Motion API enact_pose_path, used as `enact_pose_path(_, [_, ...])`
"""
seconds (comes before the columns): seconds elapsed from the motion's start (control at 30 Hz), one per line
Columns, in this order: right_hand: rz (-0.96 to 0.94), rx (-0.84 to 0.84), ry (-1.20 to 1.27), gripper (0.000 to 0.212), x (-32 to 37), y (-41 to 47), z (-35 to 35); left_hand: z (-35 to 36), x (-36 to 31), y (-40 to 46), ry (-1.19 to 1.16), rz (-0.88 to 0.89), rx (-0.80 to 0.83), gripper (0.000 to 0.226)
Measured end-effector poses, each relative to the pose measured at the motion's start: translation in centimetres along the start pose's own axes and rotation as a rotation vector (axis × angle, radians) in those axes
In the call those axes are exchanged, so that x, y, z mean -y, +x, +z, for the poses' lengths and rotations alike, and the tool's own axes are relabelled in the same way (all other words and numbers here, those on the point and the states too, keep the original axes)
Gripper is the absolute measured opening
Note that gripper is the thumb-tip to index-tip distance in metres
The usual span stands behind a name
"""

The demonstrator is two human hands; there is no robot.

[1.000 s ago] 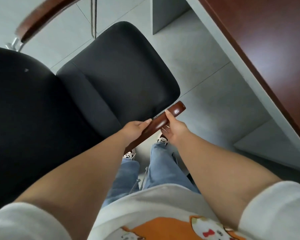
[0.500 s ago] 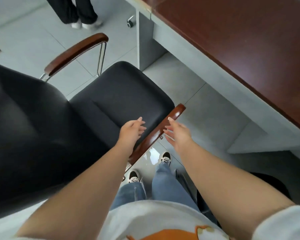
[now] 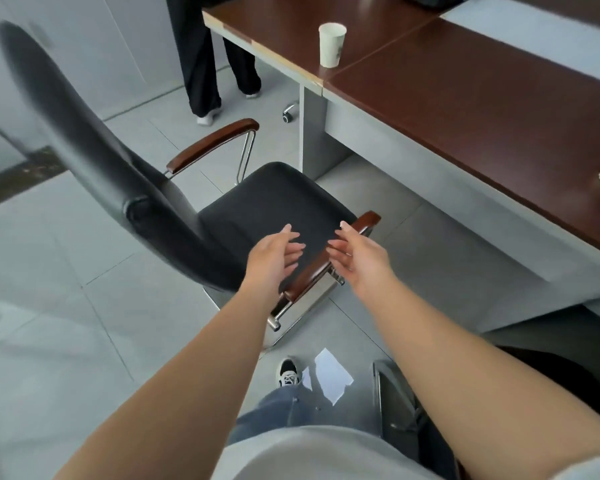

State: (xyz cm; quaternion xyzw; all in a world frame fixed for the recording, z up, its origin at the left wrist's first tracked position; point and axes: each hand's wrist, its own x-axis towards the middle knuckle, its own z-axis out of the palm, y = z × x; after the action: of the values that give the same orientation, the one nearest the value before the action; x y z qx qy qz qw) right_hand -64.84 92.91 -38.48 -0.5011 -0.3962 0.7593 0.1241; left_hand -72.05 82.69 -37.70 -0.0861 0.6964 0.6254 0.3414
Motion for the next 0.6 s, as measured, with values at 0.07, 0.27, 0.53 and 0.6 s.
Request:
enact_pose_path(0.07, [-0.002, 0.011, 0.026, 0.014, -0.5, -2.0, -0.1, -1.0, 0.8, -2.2, 0.02, -0.011, -0.003, 0.022])
enact_pose_path(0.27, [-0.001, 0.15, -0.012, 0.015, -3.2, -7.4, 1.5, -4.9, 3.1, -6.4, -0.078, 0.011, -0.028, 0.02])
enact_pose_path(0.53, [0.0, 0.225, -0.205, 0.016, -7.2, -11.2, 5.5, -11.5, 3.8, -8.9, -0.191, 0.016, -0.083, 0.018])
enact_pose_path(0.6, [-0.001, 0.253, -0.19, 0.012, -9.1, -12.4, 7.8, -14.4, 3.8, -9.0, -0.222, 0.013, -0.094, 0.016])
